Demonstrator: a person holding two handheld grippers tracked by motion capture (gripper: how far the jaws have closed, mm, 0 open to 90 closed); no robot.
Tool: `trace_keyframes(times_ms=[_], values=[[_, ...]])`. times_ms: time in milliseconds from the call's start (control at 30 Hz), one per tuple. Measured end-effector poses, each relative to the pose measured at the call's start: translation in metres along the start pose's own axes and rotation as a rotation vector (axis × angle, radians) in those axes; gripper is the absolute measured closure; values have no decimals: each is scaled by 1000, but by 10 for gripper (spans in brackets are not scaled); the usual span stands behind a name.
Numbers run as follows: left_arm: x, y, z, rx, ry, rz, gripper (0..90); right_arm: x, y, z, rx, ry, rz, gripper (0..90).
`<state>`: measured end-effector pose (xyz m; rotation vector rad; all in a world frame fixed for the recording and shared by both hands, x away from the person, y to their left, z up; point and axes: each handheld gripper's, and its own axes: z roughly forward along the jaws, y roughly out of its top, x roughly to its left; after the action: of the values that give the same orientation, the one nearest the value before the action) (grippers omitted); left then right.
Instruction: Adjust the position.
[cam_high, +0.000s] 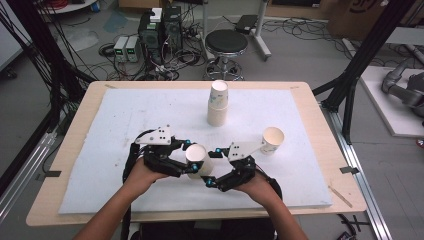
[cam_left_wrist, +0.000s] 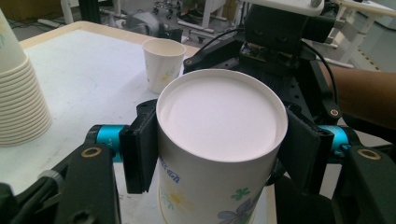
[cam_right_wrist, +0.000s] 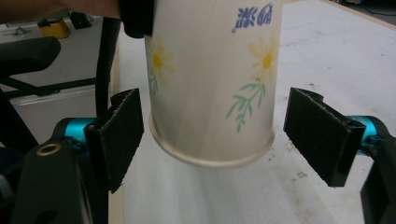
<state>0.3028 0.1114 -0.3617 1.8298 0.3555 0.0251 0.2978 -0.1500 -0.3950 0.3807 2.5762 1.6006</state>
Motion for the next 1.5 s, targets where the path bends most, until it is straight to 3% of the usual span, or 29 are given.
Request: trace_keyframes(times_ms=[267,533,600,633,933,1500], values=[[-1,-1,3,-22,-43,-11,362,-1,0,7,-9,41,5,206],[-2,-2,3,-35,-35,12,329,-3,1,5,-5,70,-21,348],[-3,0,5,-8,9,-6,139,-3,2,3,14,67,-39,356],[-3,2,5,0,17,-1,125,-3,3,2,23,66,-41,359],[-3,13,4,137,-5,65,129,-5,13,-1,166,45,-127,357],[-2,15,13,286,-40,75,174,3,33,1,385,47,-219,352]])
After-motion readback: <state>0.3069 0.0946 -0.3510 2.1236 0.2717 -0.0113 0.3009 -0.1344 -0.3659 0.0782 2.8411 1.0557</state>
